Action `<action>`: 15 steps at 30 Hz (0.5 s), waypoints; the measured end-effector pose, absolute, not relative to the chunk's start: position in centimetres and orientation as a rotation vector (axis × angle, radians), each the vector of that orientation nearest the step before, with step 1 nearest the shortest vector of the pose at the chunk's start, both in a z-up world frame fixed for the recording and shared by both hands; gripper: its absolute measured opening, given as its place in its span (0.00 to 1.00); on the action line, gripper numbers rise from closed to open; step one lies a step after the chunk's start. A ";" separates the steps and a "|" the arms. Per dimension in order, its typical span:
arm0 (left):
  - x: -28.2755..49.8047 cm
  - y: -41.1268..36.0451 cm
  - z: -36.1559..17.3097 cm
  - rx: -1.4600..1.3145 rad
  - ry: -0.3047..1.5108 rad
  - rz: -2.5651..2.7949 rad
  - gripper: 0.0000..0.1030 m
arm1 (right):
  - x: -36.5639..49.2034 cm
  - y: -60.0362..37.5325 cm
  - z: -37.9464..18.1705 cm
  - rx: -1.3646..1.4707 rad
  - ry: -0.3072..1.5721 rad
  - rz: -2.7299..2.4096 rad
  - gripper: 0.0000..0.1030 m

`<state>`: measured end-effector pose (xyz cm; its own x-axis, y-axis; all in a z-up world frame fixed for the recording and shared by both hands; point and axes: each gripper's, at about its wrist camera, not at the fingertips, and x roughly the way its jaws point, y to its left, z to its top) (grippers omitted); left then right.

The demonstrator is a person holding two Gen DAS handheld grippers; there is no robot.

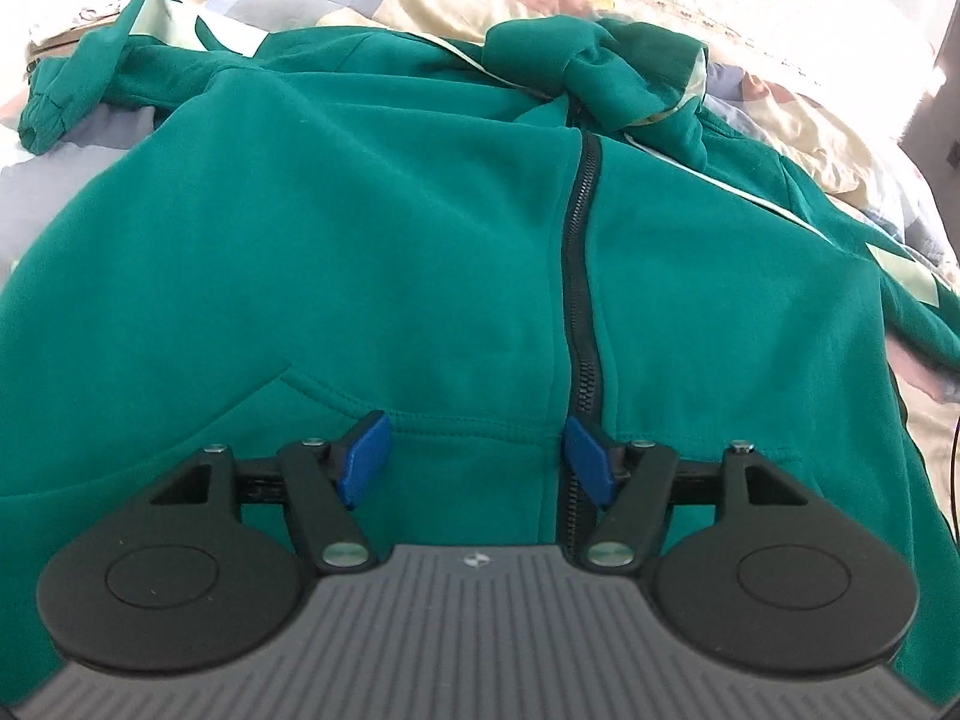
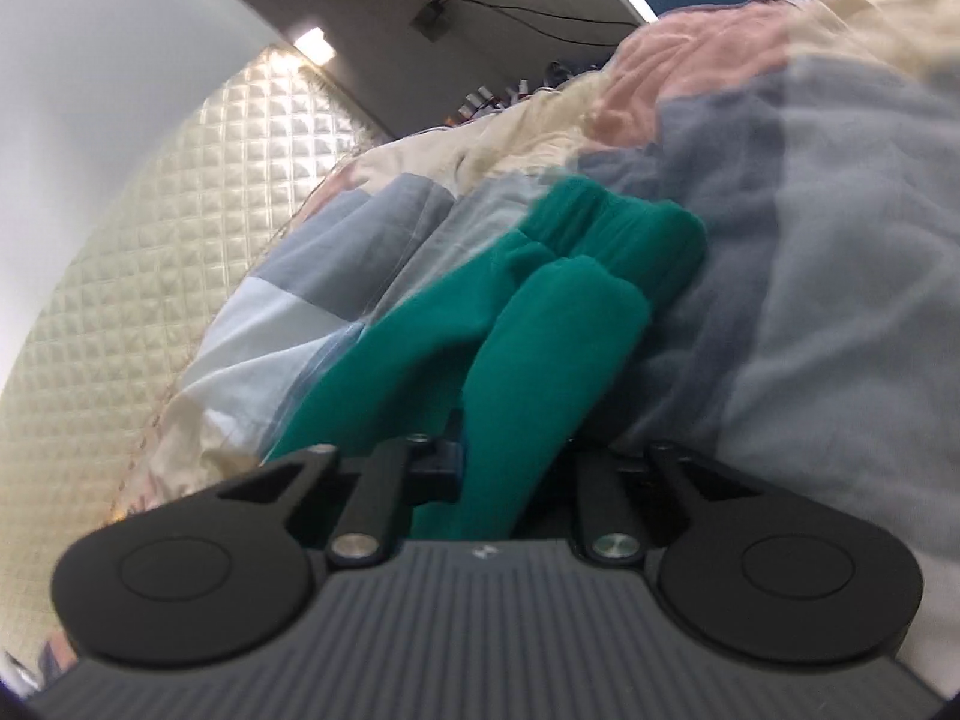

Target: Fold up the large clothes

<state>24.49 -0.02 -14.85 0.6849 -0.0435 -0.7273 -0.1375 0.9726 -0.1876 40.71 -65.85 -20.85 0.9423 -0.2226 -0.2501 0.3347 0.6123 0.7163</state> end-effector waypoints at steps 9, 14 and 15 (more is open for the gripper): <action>24.7 1.1 -14.3 -0.251 0.843 0.025 0.68 | 37.4 -62.1 -8.6 0.673 0.046 -0.236 0.09; 23.9 3.0 -14.1 -0.277 0.855 0.058 0.68 | 34.2 -55.7 0.1 0.506 -0.019 -0.116 0.08; 23.8 3.7 -13.8 -0.327 0.861 0.050 0.68 | 33.6 -54.3 1.6 0.489 -0.033 -0.088 0.08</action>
<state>23.82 3.69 -13.79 0.6539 -0.0878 -0.7515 -0.1744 0.9490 -0.2627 33.55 -54.25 1.57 0.9957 -0.0921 0.0101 0.0765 0.8790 0.4707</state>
